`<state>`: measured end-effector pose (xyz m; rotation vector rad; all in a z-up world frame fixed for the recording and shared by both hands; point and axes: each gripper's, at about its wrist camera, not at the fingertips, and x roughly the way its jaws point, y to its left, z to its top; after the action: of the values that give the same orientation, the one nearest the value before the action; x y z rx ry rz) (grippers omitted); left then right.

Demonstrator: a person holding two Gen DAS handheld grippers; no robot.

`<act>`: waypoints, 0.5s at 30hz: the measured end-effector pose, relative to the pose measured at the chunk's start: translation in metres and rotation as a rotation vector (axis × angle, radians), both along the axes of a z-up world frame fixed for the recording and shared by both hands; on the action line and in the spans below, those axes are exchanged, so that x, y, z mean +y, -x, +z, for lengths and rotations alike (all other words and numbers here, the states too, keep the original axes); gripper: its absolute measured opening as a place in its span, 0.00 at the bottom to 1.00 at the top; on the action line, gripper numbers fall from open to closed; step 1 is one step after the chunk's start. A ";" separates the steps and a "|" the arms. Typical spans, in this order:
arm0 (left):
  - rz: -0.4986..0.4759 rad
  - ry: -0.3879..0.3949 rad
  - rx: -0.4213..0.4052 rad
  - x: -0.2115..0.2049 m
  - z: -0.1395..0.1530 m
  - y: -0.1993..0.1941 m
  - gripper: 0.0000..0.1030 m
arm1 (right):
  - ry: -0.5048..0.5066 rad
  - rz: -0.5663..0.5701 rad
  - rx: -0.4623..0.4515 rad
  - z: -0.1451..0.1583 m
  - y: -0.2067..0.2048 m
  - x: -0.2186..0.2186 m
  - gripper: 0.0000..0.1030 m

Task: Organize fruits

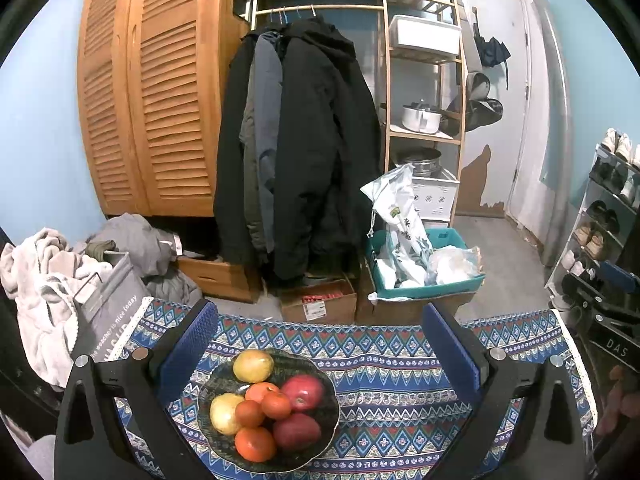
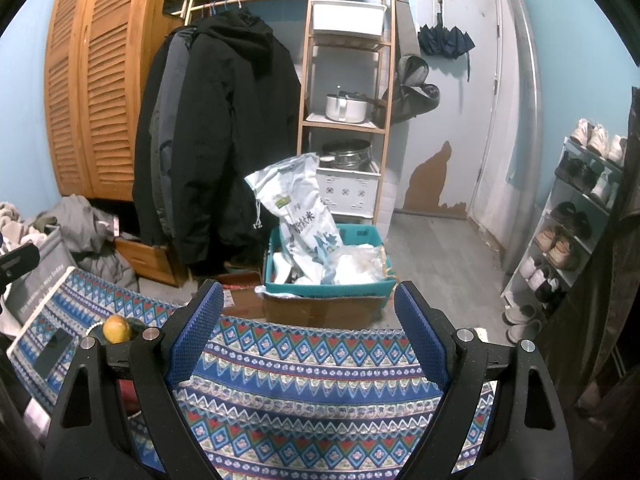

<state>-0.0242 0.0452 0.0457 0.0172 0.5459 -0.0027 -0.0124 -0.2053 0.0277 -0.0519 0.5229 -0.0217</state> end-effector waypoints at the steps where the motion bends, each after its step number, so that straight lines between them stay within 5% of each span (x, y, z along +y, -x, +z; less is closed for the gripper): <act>1: 0.000 0.001 0.000 0.000 0.000 0.000 0.99 | 0.001 0.000 0.001 0.000 0.000 0.000 0.83; 15: 0.007 -0.002 0.006 -0.001 -0.001 0.002 0.99 | 0.004 0.001 0.002 0.000 0.002 -0.002 0.83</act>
<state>-0.0258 0.0446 0.0449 0.0176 0.5515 0.0046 -0.0143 -0.2069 0.0274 -0.0558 0.5251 -0.0221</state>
